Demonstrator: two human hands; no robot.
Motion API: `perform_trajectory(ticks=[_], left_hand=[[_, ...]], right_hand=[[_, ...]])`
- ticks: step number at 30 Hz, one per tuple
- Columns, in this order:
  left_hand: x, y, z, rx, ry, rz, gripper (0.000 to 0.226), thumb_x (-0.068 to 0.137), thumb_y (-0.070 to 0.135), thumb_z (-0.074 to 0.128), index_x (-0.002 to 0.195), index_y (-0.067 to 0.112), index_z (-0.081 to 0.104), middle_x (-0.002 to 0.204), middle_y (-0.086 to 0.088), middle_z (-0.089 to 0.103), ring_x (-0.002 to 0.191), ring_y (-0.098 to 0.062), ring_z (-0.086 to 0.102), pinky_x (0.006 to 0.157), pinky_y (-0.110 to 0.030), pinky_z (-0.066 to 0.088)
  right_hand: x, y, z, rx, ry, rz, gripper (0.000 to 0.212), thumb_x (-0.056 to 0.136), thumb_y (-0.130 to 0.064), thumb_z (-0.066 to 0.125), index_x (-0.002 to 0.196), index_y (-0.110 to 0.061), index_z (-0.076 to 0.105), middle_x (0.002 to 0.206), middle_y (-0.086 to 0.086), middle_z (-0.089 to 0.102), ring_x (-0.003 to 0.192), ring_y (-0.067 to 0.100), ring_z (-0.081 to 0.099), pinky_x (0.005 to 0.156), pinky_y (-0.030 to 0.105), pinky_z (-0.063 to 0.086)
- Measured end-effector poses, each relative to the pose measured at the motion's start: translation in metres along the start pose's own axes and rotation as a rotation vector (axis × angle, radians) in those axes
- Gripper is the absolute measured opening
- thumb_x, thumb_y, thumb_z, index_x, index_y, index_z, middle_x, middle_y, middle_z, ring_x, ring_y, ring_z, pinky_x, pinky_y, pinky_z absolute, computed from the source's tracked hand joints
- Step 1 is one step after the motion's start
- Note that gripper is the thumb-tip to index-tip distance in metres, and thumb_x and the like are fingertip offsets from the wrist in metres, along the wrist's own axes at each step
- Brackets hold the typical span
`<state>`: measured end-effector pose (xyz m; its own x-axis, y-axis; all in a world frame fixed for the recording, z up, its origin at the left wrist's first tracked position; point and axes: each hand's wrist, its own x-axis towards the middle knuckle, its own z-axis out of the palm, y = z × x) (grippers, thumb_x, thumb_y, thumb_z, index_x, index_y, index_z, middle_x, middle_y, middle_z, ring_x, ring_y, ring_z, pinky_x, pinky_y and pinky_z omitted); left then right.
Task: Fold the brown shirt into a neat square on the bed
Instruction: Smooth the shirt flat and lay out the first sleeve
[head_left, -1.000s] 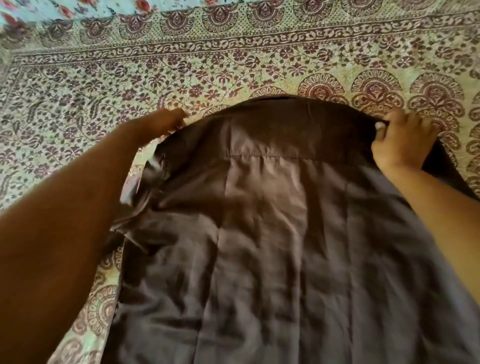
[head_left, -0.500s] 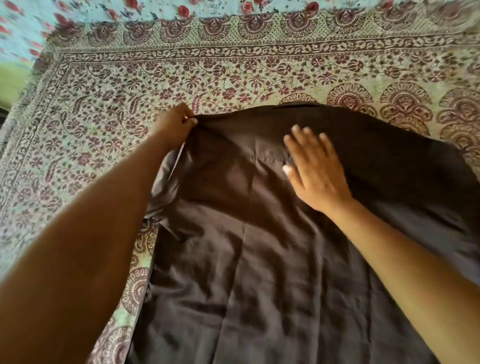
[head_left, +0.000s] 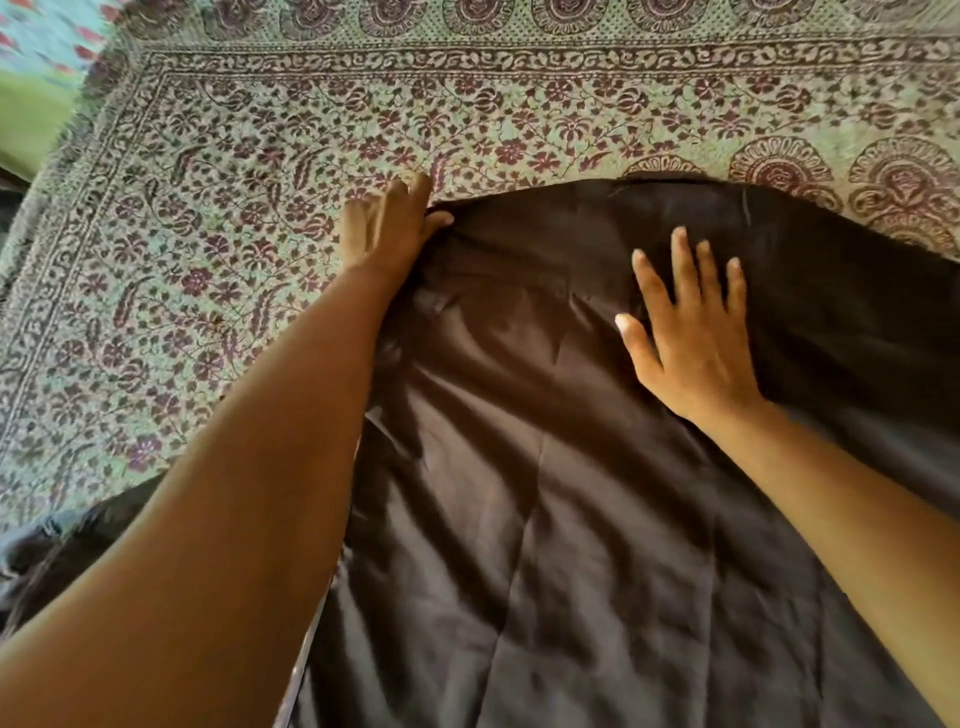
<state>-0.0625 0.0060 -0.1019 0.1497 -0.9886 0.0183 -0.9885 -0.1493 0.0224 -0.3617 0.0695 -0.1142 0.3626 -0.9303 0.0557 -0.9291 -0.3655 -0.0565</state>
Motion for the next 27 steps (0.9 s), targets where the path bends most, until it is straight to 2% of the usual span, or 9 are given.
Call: perform_trajectory(ticks=[3,7,9,12,16,19,21,24,27], left_hand=[[-0.010,-0.009,0.002,0.051,-0.003,-0.040,0.050,0.093,0.054,0.038,0.123,0.015,0.045,0.125,-0.014,0.050,0.111,-0.036,0.052,0.087,-0.046,0.038],[-0.046,-0.004,-0.017,-0.144,0.225,-0.113,0.037,0.096,0.042,0.036,0.117,0.016,0.052,0.120,-0.009,0.054,0.109,-0.028,0.052,0.095,-0.040,0.031],[-0.078,0.004,-0.018,-0.221,0.197,0.076,0.038,0.095,0.037,0.034,0.122,0.017,0.052,0.127,-0.007,0.053,0.117,-0.025,0.048,0.101,-0.039,0.027],[-0.140,0.000,-0.003,-0.151,-0.056,0.391,0.054,0.093,0.045,0.024,0.142,0.024,0.036,0.150,-0.001,0.034,0.140,-0.020,0.028,0.113,-0.042,0.015],[-0.160,-0.057,0.015,-0.050,-0.196,0.104,0.063,0.090,0.057,0.010,0.148,0.034,0.007,0.158,0.007,0.004,0.145,-0.014,0.003,0.116,-0.044,-0.002],[-0.150,-0.070,0.007,-0.045,-0.205,-0.116,0.060,0.095,0.053,0.011,0.149,0.029,0.000,0.158,0.002,-0.003,0.145,-0.014,-0.006,0.116,-0.047,-0.009],[-0.153,-0.045,-0.001,-0.038,-0.135,-0.153,0.058,0.098,0.046,0.015,0.150,0.022,0.002,0.158,-0.001,-0.002,0.145,-0.016,-0.004,0.117,-0.048,-0.007],[-0.179,0.022,-0.005,-0.098,-0.051,0.083,0.061,0.094,0.045,0.023,0.149,0.017,0.017,0.157,-0.004,0.014,0.145,-0.018,0.013,0.115,-0.044,0.004],[-0.217,0.050,0.010,-0.070,-0.160,0.348,0.060,0.094,0.049,0.024,0.147,0.020,0.024,0.155,-0.002,0.023,0.142,-0.017,0.023,0.115,-0.040,0.005]], right_hand=[[0.002,-0.033,-0.003,0.084,0.077,-0.120,0.057,0.092,-0.038,0.030,0.142,-0.011,0.034,0.151,0.019,0.025,0.138,0.036,0.026,0.112,0.051,0.014],[0.002,-0.068,0.012,0.137,-0.035,-0.222,0.060,0.092,-0.045,0.026,0.144,-0.015,0.032,0.151,0.014,0.028,0.139,0.029,0.027,0.113,0.046,0.014],[0.004,-0.066,0.020,0.128,-0.080,-0.175,0.064,0.091,-0.049,0.021,0.144,-0.016,0.030,0.152,0.013,0.026,0.140,0.028,0.025,0.114,0.042,0.010],[0.010,-0.056,0.023,0.120,-0.082,-0.188,0.066,0.090,-0.052,0.016,0.146,-0.017,0.026,0.154,0.011,0.022,0.142,0.027,0.019,0.115,0.037,0.004],[0.011,-0.053,0.022,0.118,-0.103,-0.196,0.069,0.088,-0.054,0.008,0.148,-0.021,0.018,0.156,0.007,0.014,0.144,0.023,0.011,0.116,0.037,0.002],[0.010,-0.054,0.022,0.119,-0.090,-0.191,0.068,0.089,-0.053,0.011,0.147,-0.021,0.021,0.156,0.007,0.017,0.144,0.024,0.013,0.116,0.037,0.002],[0.009,-0.054,0.022,0.120,-0.087,-0.189,0.066,0.090,-0.053,0.013,0.147,-0.020,0.022,0.155,0.008,0.019,0.143,0.025,0.015,0.115,0.036,0.003],[0.010,-0.053,0.022,0.133,-0.087,-0.193,0.065,0.090,-0.051,0.014,0.147,-0.020,0.024,0.154,0.009,0.020,0.143,0.026,0.017,0.115,0.037,0.006],[0.011,-0.052,0.022,0.123,-0.094,-0.191,0.065,0.090,-0.050,0.014,0.147,-0.020,0.024,0.155,0.009,0.020,0.143,0.026,0.017,0.116,0.039,0.007]])
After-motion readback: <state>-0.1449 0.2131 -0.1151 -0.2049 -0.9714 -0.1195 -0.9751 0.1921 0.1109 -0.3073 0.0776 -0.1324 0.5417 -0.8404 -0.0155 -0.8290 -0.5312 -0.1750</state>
